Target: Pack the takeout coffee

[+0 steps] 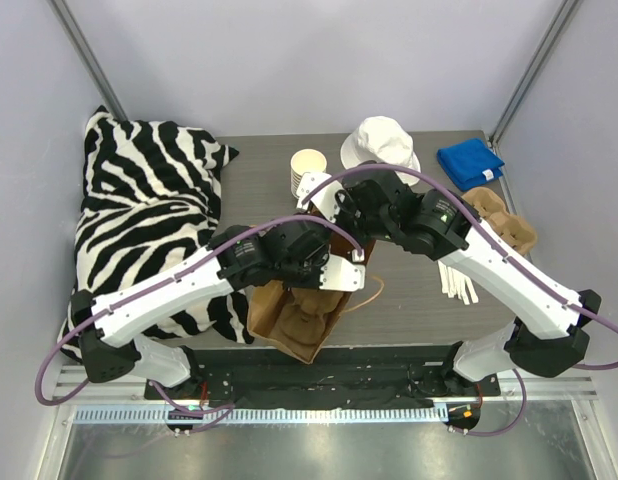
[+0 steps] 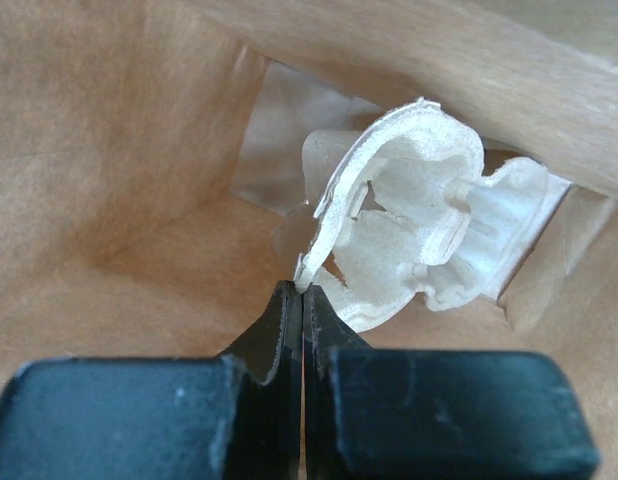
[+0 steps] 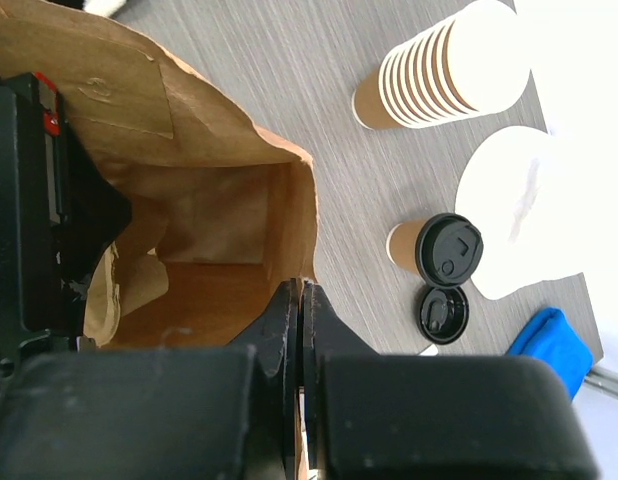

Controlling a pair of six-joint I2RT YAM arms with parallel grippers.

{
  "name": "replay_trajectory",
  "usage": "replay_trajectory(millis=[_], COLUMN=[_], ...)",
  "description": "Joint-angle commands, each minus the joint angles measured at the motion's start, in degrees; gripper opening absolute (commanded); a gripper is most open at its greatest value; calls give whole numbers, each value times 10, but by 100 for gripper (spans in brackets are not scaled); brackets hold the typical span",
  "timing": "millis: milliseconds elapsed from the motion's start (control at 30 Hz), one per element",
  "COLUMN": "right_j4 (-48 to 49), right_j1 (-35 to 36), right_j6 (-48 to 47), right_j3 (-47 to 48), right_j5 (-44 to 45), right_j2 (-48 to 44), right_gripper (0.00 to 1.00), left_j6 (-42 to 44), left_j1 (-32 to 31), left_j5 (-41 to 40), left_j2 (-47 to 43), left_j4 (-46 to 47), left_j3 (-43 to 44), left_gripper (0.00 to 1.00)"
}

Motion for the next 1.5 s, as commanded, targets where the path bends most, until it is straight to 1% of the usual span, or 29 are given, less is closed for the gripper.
replay_trajectory(millis=[0,200,300,400,467,500,533,633,800,833,967,1000,1067,1200,1467], right_j4=[-30,-28,-27,-25,-22,-20,-19,-17,-16,-16,-16,-16,-16,-17,-20], right_j1=[27,27,24,10,1,-9,-13,-32,-43,-46,-53,-56,-63,-85,-107], right_j6=[-45,-43,-46,-50,-49,-49,-49,-47,-42,-42,-37,-34,-29,-20,-5], right_j3=[-4,-15,-16,-14,-13,-12,-11,-6,-1,0,1,1,-1,-5,-2], right_j5=[-57,-52,-45,-52,-60,-68,-72,-81,-81,-80,-80,-80,-99,-106,-123], right_j2=[-10,-7,-3,3,7,11,12,16,18,18,21,21,21,22,28], right_gripper=[1,1,1,1,1,1,1,1,1,1,1,1,1,1,1], left_j6=[-8,5,10,11,11,9,6,-1,-11,-14,-19,-18,-13,1,30], left_j1=[38,49,56,60,60,60,60,60,60,59,54,53,52,46,44], left_j5=[10,13,13,13,13,28,29,35,45,47,58,61,75,101,143], left_j2=[24,39,41,33,26,20,17,8,-6,-13,-27,-31,-43,-65,-108], left_j4=[43,49,57,66,70,71,71,65,62,60,55,55,47,32,22], left_j3=[-9,-10,-15,-16,-10,-8,-4,11,36,44,67,70,80,89,93], left_gripper=[0,1,4,12,20,23,28,36,42,45,49,52,54,58,61])
